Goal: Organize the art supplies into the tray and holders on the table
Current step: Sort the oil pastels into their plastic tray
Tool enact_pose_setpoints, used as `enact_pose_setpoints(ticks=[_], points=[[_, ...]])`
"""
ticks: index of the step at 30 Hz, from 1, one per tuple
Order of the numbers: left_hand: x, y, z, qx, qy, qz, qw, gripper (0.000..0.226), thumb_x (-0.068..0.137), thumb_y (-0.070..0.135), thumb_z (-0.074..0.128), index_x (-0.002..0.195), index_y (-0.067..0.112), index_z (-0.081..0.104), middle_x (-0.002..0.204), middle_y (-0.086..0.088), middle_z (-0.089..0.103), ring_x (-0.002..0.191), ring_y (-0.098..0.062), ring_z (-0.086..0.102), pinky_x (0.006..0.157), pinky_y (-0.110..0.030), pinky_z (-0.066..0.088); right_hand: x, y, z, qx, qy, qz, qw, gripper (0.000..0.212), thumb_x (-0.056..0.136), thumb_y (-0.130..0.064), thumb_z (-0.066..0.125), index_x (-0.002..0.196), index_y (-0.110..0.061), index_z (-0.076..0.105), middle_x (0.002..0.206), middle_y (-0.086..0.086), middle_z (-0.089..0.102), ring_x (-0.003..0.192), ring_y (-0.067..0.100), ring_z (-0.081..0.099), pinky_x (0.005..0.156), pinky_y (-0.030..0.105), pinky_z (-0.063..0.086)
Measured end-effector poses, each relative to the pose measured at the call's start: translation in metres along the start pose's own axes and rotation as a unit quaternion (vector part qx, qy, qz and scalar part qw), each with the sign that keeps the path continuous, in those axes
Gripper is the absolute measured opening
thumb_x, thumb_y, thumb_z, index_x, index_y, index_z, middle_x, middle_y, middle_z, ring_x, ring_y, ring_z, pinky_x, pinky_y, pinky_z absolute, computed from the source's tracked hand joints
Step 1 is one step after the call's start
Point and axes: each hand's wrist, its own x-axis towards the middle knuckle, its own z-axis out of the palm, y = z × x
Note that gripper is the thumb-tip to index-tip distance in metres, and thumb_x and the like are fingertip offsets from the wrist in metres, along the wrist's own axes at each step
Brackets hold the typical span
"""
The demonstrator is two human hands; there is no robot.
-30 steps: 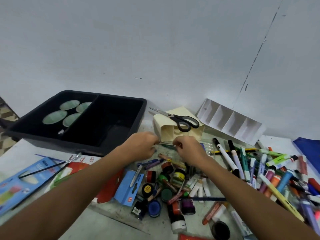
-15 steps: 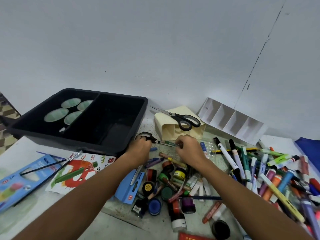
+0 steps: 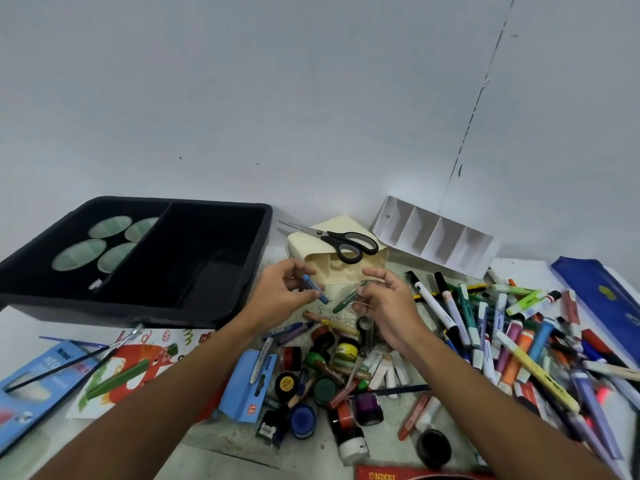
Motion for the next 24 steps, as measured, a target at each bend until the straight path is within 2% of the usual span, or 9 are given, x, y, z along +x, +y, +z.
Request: enact_pose_setpoints(ticks=[3, 6, 9, 14, 17, 19, 22, 24], points=[[0.002, 0.005, 0.013, -0.085, -0.015, -0.005, 0.996, 0.03, 0.079, -0.015, 0.068, 0.101, 0.0, 0.055, 0.1, -0.028, 0.062, 0.089, -0.034, 0.072, 0.077, -0.037, 0.06, -0.005, -0.004, -0.008, 0.033, 0.012, 0.0, 0.999, 0.03, 0.086, 0.013, 0.053, 0.108, -0.006, 0.06, 0.076, 0.008, 0.064, 0.062, 0.016, 0.058, 0.05, 0.028, 0.047], [0.003, 0.012, 0.035, -0.111, -0.046, -0.006, 0.993, 0.032, 0.076, -0.011, 0.072, 0.101, 0.0, 0.055, 0.095, -0.024, 0.061, 0.085, -0.04, 0.071, 0.073, -0.044, 0.061, -0.014, -0.009, -0.022, 0.038, 0.024, -0.013, 0.999, 0.028, 0.087, 0.011, 0.056, 0.109, -0.005, 0.061, 0.073, 0.004, 0.068, 0.061, 0.014, 0.061, 0.051, 0.026, 0.047], [0.003, 0.022, 0.065, -0.087, -0.096, 0.006, 0.991, 0.03, 0.076, -0.008, 0.075, 0.1, 0.001, 0.06, 0.093, -0.023, 0.066, 0.084, -0.041, 0.071, 0.07, -0.043, 0.061, -0.03, -0.019, -0.044, 0.034, 0.048, -0.026, 0.998, 0.024, 0.087, 0.009, 0.057, 0.103, -0.007, 0.066, 0.08, 0.007, 0.069, 0.068, 0.018, 0.064, 0.057, 0.028, 0.051], [-0.001, 0.045, 0.14, -0.026, -0.145, 0.07, 0.987, 0.017, 0.074, -0.01, 0.076, 0.087, -0.004, 0.067, 0.083, -0.025, 0.069, 0.073, -0.038, 0.066, 0.07, -0.047, 0.055, -0.072, -0.047, -0.104, 0.043, 0.122, -0.058, 0.99, 0.022, 0.086, 0.011, 0.056, 0.097, -0.004, 0.067, 0.074, 0.009, 0.064, 0.063, 0.018, 0.058, 0.056, 0.029, 0.05], [-0.006, 0.059, 0.198, -0.054, -0.192, 0.08, 0.977, 0.015, 0.077, -0.014, 0.072, 0.085, -0.002, 0.067, 0.079, -0.006, 0.074, 0.064, -0.02, 0.069, 0.056, -0.028, 0.054, -0.107, -0.067, -0.155, 0.046, 0.167, -0.091, 0.981, 0.022, 0.085, 0.014, 0.054, 0.095, -0.002, 0.065, 0.071, 0.008, 0.063, 0.062, 0.019, 0.058, 0.057, 0.03, 0.051], [-0.013, 0.069, 0.237, -0.088, -0.229, 0.064, 0.967, 0.02, 0.078, -0.016, 0.069, 0.082, 0.003, 0.065, 0.082, -0.005, 0.074, 0.068, -0.018, 0.073, 0.057, -0.026, 0.057, -0.131, -0.08, -0.191, 0.049, 0.195, -0.108, 0.974, 0.022, 0.084, 0.015, 0.054, 0.094, -0.002, 0.065, 0.071, 0.009, 0.064, 0.061, 0.019, 0.061, 0.058, 0.03, 0.054], [-0.027, 0.081, 0.302, -0.101, -0.289, 0.065, 0.95, 0.025, 0.076, -0.018, 0.07, 0.083, 0.006, 0.066, 0.092, -0.011, 0.074, 0.085, -0.024, 0.074, 0.073, -0.034, 0.061, -0.172, -0.098, -0.255, 0.031, 0.25, -0.118, 0.96, 0.022, 0.084, 0.013, 0.056, 0.092, -0.005, 0.065, 0.072, 0.008, 0.066, 0.062, 0.016, 0.065, 0.059, 0.029, 0.054], [-0.037, 0.084, 0.341, -0.086, -0.34, 0.063, 0.934, 0.033, 0.077, -0.021, 0.066, 0.09, 0.009, 0.066, 0.098, -0.011, 0.073, 0.091, -0.022, 0.073, 0.072, -0.029, 0.059, -0.195, -0.106, -0.295, 0.02, 0.282, -0.108, 0.953, 0.021, 0.084, 0.012, 0.057, 0.091, -0.006, 0.065, 0.077, 0.011, 0.064, 0.065, 0.019, 0.063, 0.058, 0.028, 0.054]])
